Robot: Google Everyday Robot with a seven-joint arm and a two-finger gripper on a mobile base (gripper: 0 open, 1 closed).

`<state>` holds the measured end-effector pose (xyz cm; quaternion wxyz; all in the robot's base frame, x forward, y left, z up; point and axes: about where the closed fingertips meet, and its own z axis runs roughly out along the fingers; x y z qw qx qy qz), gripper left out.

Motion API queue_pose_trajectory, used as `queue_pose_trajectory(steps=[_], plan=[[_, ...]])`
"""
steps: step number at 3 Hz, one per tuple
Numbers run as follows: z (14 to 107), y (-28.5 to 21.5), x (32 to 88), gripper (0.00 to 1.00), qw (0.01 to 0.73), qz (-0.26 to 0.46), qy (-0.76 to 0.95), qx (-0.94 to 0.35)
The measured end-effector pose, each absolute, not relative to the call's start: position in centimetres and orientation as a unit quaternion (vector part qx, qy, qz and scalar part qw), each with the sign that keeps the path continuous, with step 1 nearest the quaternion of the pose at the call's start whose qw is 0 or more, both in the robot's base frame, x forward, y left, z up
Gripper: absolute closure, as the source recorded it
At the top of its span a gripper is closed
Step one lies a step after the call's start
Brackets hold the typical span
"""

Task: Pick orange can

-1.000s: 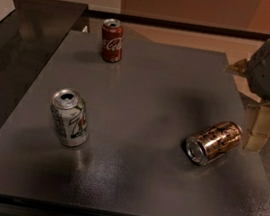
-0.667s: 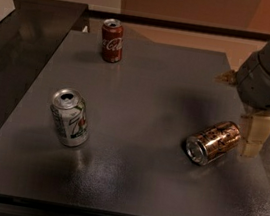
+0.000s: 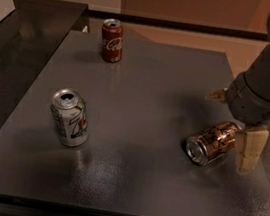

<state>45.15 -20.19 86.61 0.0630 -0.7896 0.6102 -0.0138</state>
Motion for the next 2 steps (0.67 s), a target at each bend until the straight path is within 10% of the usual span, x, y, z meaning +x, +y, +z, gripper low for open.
queue_pose_trajectory(steps=[2], plan=[[85.38,-19.78,43.91,0.21,0.044,-0.001,0.598,-0.8]])
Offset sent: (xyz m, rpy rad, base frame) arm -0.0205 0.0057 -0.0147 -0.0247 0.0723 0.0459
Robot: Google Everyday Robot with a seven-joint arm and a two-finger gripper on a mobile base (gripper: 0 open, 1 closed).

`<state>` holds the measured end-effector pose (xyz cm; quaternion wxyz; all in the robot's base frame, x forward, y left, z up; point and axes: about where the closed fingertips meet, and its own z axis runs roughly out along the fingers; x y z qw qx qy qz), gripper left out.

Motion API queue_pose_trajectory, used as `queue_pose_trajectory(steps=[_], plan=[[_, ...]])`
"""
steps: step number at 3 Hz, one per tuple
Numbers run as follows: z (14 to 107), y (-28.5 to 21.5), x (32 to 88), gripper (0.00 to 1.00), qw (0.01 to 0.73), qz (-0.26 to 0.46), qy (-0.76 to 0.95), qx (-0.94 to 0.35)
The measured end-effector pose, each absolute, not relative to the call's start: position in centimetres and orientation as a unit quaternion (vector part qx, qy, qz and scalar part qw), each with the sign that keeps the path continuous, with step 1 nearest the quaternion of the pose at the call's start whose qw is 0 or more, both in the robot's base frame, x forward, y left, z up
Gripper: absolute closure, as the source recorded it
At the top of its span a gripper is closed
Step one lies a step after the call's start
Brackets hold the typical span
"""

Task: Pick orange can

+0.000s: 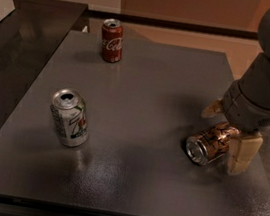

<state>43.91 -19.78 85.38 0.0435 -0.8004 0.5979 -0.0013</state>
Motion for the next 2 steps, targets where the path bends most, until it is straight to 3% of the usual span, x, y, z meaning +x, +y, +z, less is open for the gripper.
queue_pose_trajectory(steps=[2], plan=[[85.91,-19.27,43.61,0.68,0.039,0.007,0.597,-0.801]])
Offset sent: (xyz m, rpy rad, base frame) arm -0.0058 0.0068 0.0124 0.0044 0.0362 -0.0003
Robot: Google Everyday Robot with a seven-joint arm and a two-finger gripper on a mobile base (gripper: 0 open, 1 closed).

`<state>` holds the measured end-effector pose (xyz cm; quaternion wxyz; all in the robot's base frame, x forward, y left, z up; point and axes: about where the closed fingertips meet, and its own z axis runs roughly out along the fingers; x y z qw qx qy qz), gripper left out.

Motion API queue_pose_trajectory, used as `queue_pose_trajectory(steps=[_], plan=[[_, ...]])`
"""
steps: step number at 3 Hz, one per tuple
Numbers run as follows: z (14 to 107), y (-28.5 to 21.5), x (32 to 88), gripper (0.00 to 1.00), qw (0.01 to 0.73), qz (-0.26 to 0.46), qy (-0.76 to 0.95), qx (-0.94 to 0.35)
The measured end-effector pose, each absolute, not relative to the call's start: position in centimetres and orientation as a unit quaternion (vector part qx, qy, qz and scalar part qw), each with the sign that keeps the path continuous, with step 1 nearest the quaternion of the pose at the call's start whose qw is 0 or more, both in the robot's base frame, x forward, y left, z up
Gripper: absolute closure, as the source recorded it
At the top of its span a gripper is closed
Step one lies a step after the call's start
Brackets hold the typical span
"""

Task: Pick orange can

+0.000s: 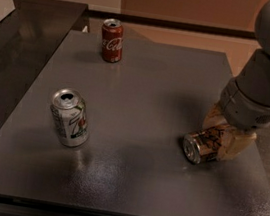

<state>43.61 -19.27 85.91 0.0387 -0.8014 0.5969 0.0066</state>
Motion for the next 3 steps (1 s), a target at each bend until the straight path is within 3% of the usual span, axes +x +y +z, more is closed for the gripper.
queue_pose_trajectory(steps=[1,2,3], plan=[[87.5,-18.7,44.3,0.9,0.05,0.004,0.605,-0.795],[89.8,-18.3,45.6,1.0,0.069,-0.001,0.615,-0.786],[92.2,-17.9,47.0,1.0,0.089,-0.012,0.621,-0.779]])
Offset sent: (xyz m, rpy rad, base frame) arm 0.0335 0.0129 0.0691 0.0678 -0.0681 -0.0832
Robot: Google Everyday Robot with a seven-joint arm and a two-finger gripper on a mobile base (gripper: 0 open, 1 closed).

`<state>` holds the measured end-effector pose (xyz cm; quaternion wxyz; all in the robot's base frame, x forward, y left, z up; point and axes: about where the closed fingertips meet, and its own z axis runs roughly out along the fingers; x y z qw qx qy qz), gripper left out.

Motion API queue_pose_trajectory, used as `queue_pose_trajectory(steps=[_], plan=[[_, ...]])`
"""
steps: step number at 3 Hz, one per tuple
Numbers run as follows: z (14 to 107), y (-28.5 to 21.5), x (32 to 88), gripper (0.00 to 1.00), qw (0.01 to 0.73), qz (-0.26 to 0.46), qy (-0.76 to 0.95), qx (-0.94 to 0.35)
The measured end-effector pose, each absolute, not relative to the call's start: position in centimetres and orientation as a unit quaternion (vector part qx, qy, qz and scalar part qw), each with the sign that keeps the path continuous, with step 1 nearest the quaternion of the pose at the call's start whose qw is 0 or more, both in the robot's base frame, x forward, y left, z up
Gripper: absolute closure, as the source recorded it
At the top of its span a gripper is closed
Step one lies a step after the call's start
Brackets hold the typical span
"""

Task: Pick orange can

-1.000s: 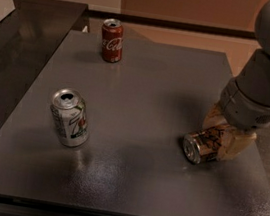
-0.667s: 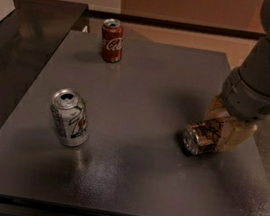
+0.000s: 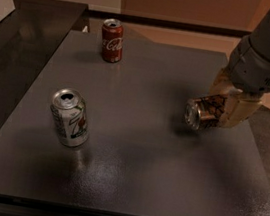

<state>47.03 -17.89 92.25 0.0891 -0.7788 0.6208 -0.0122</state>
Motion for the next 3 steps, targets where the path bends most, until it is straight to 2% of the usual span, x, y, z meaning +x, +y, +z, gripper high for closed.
queue_pose_trajectory(steps=[2,3], plan=[[97.4,-17.0,49.2,1.0,0.15,-0.035,0.62,-0.769],[97.4,-17.0,49.2,1.0,0.15,-0.035,0.62,-0.769]])
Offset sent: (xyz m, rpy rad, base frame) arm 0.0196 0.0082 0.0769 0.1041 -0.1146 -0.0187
